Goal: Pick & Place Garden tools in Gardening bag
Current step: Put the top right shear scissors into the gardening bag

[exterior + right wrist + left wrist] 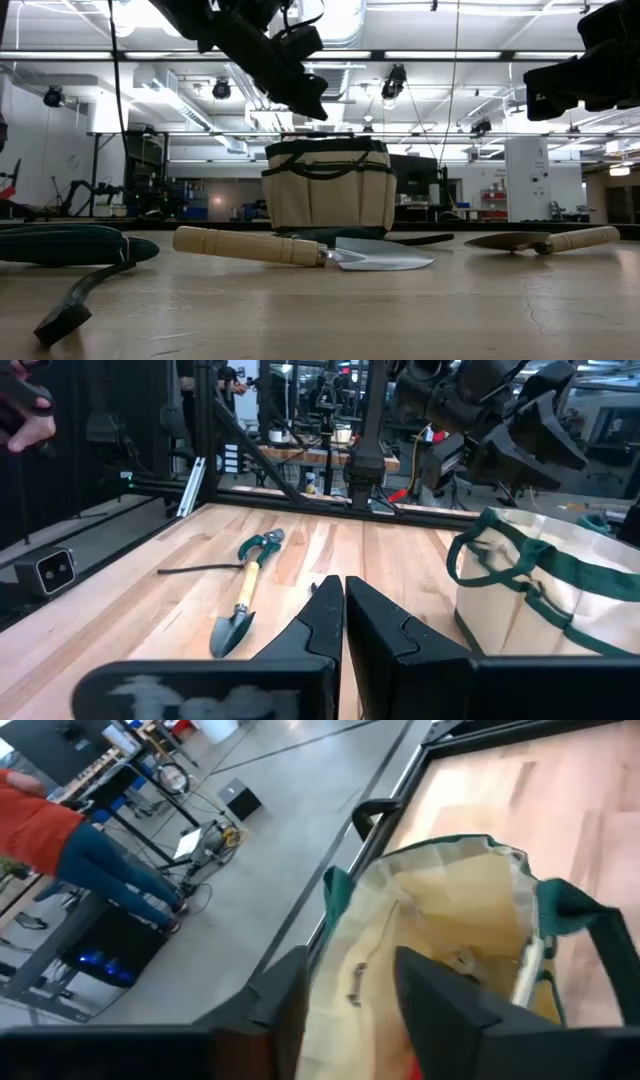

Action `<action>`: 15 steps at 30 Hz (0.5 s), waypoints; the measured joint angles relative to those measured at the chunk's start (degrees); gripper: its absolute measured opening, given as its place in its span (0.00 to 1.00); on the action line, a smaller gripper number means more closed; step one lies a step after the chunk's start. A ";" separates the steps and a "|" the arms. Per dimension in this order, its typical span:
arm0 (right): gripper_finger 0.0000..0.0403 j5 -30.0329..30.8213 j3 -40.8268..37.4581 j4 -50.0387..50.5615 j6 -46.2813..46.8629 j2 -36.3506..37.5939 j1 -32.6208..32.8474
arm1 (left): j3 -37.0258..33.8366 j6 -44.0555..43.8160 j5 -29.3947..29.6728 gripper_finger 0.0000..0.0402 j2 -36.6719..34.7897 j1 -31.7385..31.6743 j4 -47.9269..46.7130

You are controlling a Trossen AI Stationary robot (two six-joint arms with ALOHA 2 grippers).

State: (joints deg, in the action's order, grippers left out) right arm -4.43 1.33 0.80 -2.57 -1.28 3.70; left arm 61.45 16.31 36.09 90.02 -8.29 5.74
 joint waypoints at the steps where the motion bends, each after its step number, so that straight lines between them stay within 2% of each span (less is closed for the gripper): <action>1: 0.02 0.00 0.02 0.00 0.00 0.00 0.00 | 0.00 -0.26 0.23 0.46 0.00 0.00 -0.02; 5: 0.02 0.00 0.01 0.00 0.00 -0.02 0.00 | 0.00 -2.28 3.88 0.61 0.00 0.09 -0.16; 8: 0.02 0.00 0.01 0.00 0.00 0.00 0.02 | 0.00 -3.26 4.18 0.70 -0.03 0.34 -0.20; 11: 0.02 0.00 0.02 0.01 0.00 0.00 0.02 | 0.00 -3.40 4.18 0.74 -0.07 0.95 -0.18; 15: 0.02 0.00 -0.01 0.00 0.00 0.00 0.02 | 0.00 -4.00 4.28 0.75 -0.07 1.98 -0.18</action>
State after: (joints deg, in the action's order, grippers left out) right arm -4.43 1.32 0.80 -2.57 -1.28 3.73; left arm 61.45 12.31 40.36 89.95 -6.31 5.56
